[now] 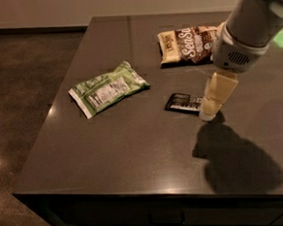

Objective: Move rxbar chocolate near brown chip bag

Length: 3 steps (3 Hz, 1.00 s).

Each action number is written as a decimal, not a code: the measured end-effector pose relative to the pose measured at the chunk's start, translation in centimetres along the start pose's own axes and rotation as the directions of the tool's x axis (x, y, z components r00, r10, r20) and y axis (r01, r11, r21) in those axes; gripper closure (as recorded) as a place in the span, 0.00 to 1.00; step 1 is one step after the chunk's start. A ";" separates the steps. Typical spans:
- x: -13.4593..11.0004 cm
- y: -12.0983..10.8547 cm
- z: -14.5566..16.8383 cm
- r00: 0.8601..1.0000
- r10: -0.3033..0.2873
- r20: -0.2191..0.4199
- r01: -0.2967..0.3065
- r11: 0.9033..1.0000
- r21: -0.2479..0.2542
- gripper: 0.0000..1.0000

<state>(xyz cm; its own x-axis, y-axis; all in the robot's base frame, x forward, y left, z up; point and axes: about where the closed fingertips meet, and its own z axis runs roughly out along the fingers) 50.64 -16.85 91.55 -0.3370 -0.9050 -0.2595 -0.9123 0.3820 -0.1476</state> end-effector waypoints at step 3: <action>-2.2 -0.9 6.4 1.000 0.021 -0.008 -0.021 0.998 -0.053 0.00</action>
Offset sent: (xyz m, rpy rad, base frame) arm 0.0357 0.0368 -0.0598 0.0311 0.0677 -0.0085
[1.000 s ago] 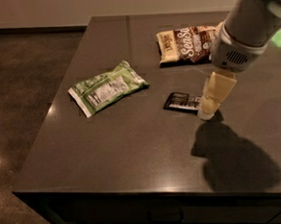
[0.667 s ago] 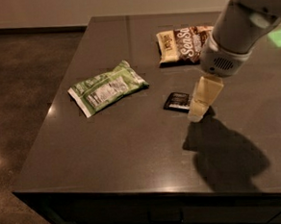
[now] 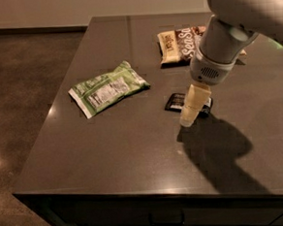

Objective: Move rxbar chocolate near brown chip bag

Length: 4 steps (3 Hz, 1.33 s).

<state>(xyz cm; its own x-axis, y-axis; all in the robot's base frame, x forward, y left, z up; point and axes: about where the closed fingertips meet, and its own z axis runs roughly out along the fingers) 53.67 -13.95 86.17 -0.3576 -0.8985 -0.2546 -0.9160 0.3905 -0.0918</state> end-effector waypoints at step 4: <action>1.6 -2.2 2.1 0.999 0.038 -0.025 -0.039 0.999 -0.004 0.64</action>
Offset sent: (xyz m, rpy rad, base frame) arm 0.0181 -0.0159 -0.0294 -0.0159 0.0302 -0.0350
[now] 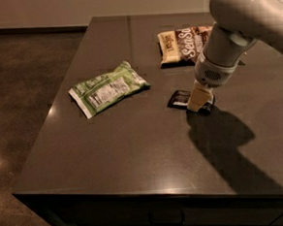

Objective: Move rxbar chocolate near brown chip bag

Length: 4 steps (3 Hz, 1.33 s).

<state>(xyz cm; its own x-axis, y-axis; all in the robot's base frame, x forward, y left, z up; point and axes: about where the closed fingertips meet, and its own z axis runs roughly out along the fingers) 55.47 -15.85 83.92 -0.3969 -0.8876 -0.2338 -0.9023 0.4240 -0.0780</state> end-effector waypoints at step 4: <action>-0.7 -6.2 -4.4 0.984 0.169 0.056 -0.175 0.978 0.110 1.00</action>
Offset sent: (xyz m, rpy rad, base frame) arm 0.0176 -0.0261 0.0442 0.0258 -0.0481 -0.1195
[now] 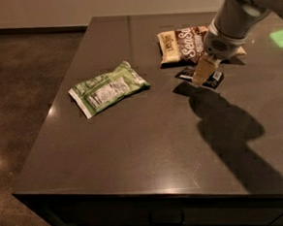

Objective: Move rxbar chocolate near brown chip bag

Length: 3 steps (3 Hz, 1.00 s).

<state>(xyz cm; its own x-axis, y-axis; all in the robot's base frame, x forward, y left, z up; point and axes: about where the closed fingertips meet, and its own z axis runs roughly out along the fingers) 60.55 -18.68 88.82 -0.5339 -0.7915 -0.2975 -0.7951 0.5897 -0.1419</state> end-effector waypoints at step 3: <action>1.2 -6.4 1.4 0.983 0.179 0.034 -0.182 0.975 0.130 0.82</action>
Offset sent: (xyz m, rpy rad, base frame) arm 0.0591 -0.0608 -0.0035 -0.0252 -0.1045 -0.2641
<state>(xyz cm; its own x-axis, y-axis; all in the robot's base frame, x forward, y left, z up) 65.42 -23.12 88.03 -0.6575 -0.6674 -0.3497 -0.6404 0.7395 -0.2072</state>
